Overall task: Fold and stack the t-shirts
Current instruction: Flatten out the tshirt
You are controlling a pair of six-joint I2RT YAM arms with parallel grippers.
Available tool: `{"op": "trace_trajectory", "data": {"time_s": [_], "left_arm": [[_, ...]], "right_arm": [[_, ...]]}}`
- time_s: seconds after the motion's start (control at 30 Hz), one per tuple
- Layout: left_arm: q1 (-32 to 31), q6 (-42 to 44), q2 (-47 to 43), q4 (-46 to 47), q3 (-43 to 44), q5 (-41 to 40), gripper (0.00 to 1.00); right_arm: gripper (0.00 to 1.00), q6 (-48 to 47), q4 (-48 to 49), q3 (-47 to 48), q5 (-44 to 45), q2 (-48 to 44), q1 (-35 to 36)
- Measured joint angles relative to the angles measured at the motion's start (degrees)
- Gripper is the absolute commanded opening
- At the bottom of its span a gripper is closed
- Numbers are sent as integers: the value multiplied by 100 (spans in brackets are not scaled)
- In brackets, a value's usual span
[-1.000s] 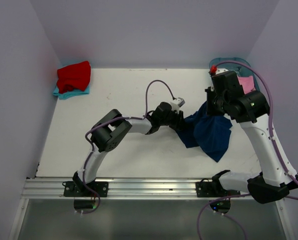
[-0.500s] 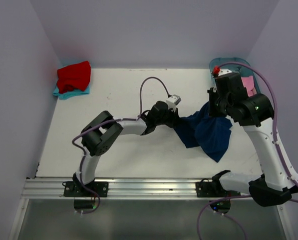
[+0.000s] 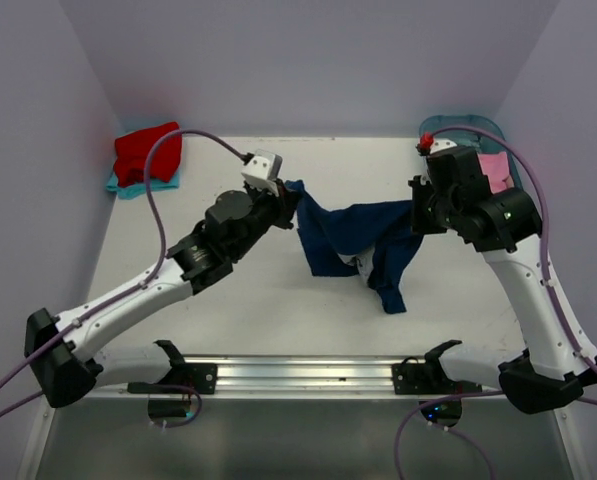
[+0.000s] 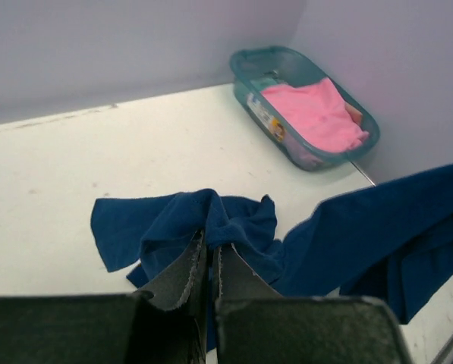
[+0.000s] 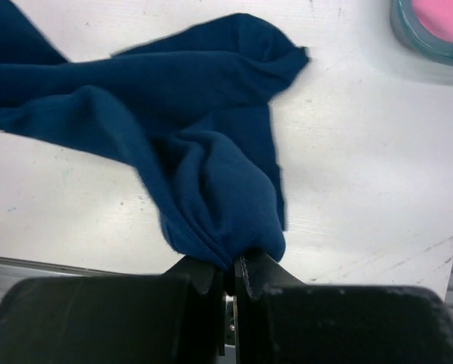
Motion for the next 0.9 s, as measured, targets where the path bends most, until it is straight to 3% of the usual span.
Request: {"op": "trace_trajectory", "data": {"time_s": [0.3,0.5,0.73,0.9], "left_arm": [[0,144,-2046,-2546,575,-2035,0],[-26,-184,-2826,-4041,1429,-2730,0],[-37,-496,-2802,-5237,1515,-3003,0],[-39,-503,-2374,-5506,1554,-3062,0]], "right_arm": [[0,-114,452,-9,-638,302,0],[0,-164,1128,-348,-1569,595,28],[0,-129,1950,-1434,-1987,1204,109],[0,-103,2337,-1834,-1930,1963,129]]}}
